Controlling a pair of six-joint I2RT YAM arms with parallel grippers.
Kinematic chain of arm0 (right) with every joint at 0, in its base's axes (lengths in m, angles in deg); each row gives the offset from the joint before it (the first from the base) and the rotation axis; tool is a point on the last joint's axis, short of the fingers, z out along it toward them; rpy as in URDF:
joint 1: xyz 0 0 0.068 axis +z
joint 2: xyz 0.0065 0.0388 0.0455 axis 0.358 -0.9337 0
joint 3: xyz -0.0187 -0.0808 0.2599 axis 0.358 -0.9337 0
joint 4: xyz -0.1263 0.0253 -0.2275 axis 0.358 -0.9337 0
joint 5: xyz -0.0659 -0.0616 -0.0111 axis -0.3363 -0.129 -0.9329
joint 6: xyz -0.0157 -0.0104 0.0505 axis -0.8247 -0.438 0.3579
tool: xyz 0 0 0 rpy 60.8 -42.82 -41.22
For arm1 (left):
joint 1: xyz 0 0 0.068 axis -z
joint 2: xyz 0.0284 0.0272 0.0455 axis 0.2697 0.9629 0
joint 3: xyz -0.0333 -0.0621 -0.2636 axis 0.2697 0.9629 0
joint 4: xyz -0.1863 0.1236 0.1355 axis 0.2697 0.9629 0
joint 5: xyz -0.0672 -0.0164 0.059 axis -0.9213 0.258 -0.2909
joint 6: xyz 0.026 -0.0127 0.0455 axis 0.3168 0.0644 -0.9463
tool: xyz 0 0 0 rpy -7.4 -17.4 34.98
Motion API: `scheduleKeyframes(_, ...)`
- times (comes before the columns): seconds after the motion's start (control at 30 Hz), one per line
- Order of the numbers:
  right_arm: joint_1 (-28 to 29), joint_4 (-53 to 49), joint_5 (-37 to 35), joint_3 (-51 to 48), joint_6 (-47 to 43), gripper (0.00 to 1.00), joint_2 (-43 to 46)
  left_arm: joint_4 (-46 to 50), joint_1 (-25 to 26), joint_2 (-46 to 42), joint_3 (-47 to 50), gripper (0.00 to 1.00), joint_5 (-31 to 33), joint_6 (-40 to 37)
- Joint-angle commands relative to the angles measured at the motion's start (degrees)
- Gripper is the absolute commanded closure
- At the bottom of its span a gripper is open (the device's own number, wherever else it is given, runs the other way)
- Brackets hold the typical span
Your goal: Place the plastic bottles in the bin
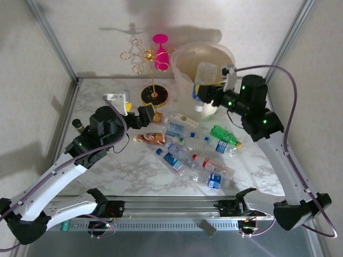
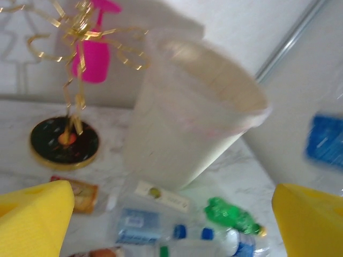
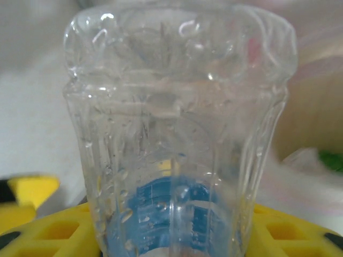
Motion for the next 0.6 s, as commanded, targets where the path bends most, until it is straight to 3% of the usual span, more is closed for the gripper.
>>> scheduleKeyframes(0.0,-2.4,-2.6,-5.3,7.1,-3.7,0.51,-5.0,0.3,0.3,-0.8,4.3,0.07,2.7,1.2)
scheduleKeyframes(0.27,-6.0,-4.1,-13.2,24.0,-8.2,0.51,-21.5,-4.8,0.3,0.3,9.8,0.1,-2.9,1.5)
scheduleKeyframes(0.57,-6.9,-10.8,-13.8,40.0,-12.3,0.49,-40.6,-6.5,0.3,0.8,11.3,0.1,-6.6,2.7)
